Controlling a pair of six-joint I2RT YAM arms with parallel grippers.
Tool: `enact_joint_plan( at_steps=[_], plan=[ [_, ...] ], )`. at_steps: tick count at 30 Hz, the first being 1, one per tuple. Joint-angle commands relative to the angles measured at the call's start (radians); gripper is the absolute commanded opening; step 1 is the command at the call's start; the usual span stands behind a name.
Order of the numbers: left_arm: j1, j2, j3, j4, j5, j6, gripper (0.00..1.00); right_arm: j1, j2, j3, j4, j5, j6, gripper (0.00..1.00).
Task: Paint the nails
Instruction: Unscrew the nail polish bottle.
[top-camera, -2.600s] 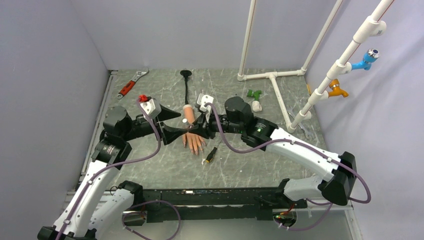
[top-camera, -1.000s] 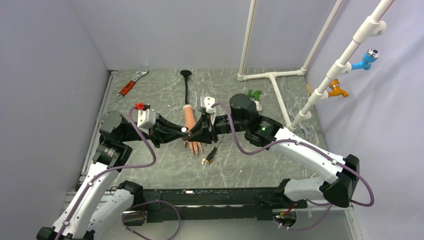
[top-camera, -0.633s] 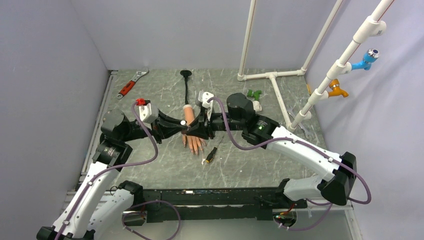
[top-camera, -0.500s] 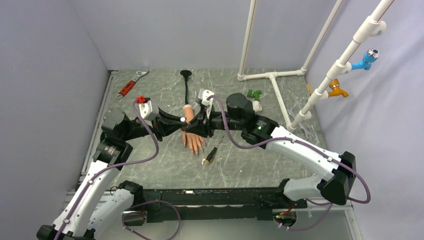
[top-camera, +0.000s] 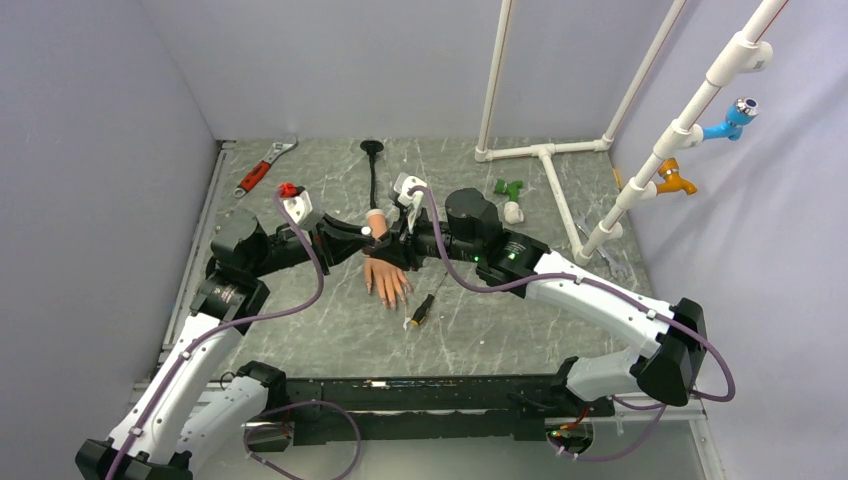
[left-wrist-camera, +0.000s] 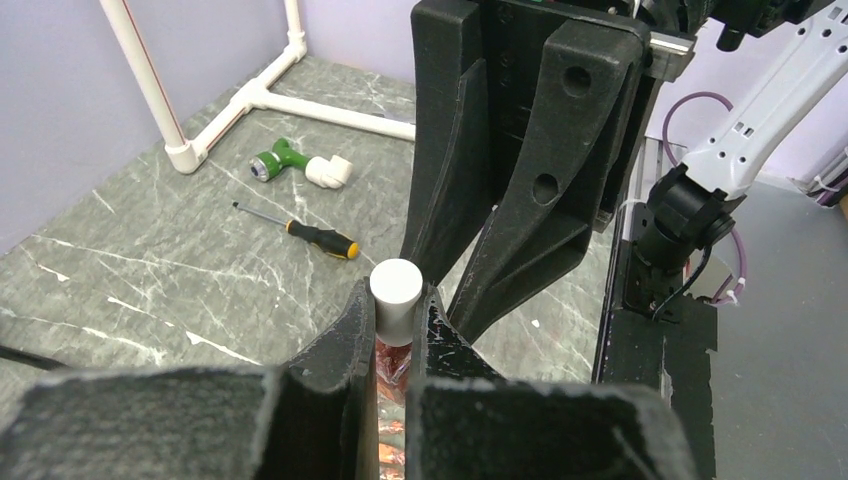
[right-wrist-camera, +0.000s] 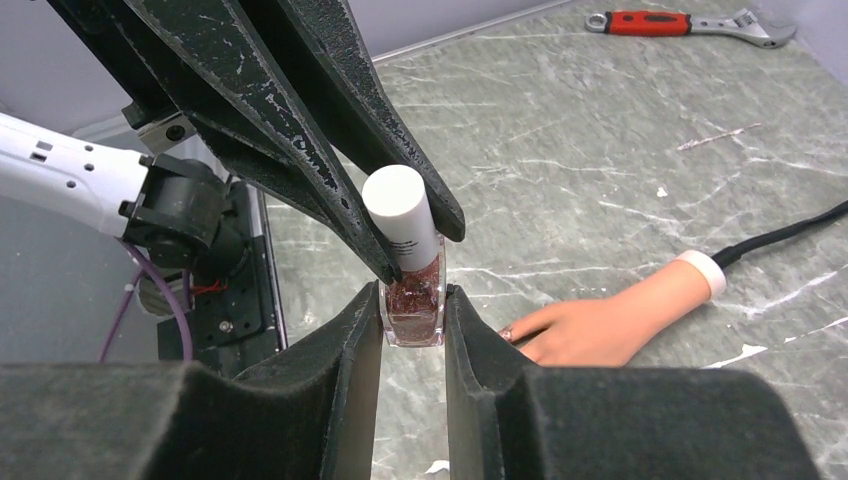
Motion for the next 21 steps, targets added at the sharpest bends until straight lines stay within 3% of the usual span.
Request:
enact_joint_plan(
  at_steps=[1, 5, 10, 15, 21],
  plan=[
    [-0.007, -0.002, 0.030, -0.061, 0.038, 0.014, 0.09, -0.011, -0.017, 0.016, 0.125, 0.085, 0.018, 0.00],
    [-0.007, -0.008, 0.034, -0.065, 0.039, 0.013, 0.26, -0.012, -0.016, 0.017, 0.113, 0.081, 0.016, 0.00],
    [-0.006, -0.008, 0.052, -0.096, 0.054, 0.028, 0.62, -0.011, -0.032, 0.000, 0.104, 0.087, 0.013, 0.00],
    [-0.002, -0.018, 0.053, -0.108, 0.052, 0.043, 0.78, -0.011, -0.042, -0.013, 0.095, 0.093, 0.009, 0.00],
    [0.004, -0.032, 0.056, -0.128, 0.037, 0.074, 0.83, -0.012, -0.059, -0.023, 0.080, 0.107, -0.010, 0.00]
  ],
)
